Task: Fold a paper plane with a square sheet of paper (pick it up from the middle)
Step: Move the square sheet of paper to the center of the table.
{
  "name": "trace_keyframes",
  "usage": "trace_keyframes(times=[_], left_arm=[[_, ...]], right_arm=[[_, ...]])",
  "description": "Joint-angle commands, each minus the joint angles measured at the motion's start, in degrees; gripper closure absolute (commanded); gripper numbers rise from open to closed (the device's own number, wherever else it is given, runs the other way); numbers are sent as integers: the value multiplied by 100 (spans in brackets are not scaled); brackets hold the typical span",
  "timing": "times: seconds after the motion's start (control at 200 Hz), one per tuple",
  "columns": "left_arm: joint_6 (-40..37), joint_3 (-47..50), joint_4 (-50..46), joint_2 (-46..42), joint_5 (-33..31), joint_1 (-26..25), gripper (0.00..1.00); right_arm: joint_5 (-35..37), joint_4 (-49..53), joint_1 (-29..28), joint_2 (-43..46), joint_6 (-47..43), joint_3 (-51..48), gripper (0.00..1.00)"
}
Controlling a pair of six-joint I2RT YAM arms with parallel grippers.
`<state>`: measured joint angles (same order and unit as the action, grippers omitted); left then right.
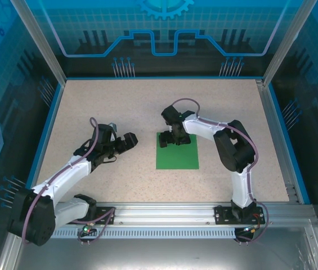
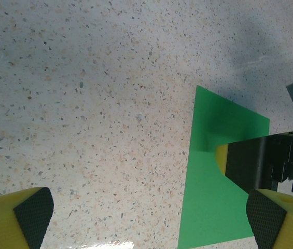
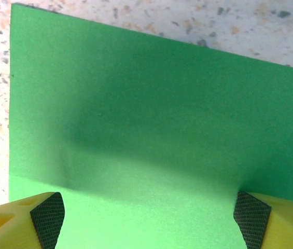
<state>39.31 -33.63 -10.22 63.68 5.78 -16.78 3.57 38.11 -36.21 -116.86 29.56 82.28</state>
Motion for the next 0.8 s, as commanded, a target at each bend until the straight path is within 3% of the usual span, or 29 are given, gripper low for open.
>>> trace_keyframes(times=[0.0,0.305,0.46,0.61,0.795], left_arm=[[-182,-168,-125,-93,-120,-28,1],[-125,-214,93,88,-71,-28,1],[-314,-358,319,359,614,-27,1],[-439,-648,213,917,1222,-42,1],[-398,-698,248,1146,1260,-102,1]], right_arm=[[-6,350,-124,-316,-25,120,10],[517,507,-184,546,402,82,1],[1085,1178,-173,555,845,134,1],[793,1213,-195,432,1055,94,1],[647,1177,-264,238,1267,176,1]])
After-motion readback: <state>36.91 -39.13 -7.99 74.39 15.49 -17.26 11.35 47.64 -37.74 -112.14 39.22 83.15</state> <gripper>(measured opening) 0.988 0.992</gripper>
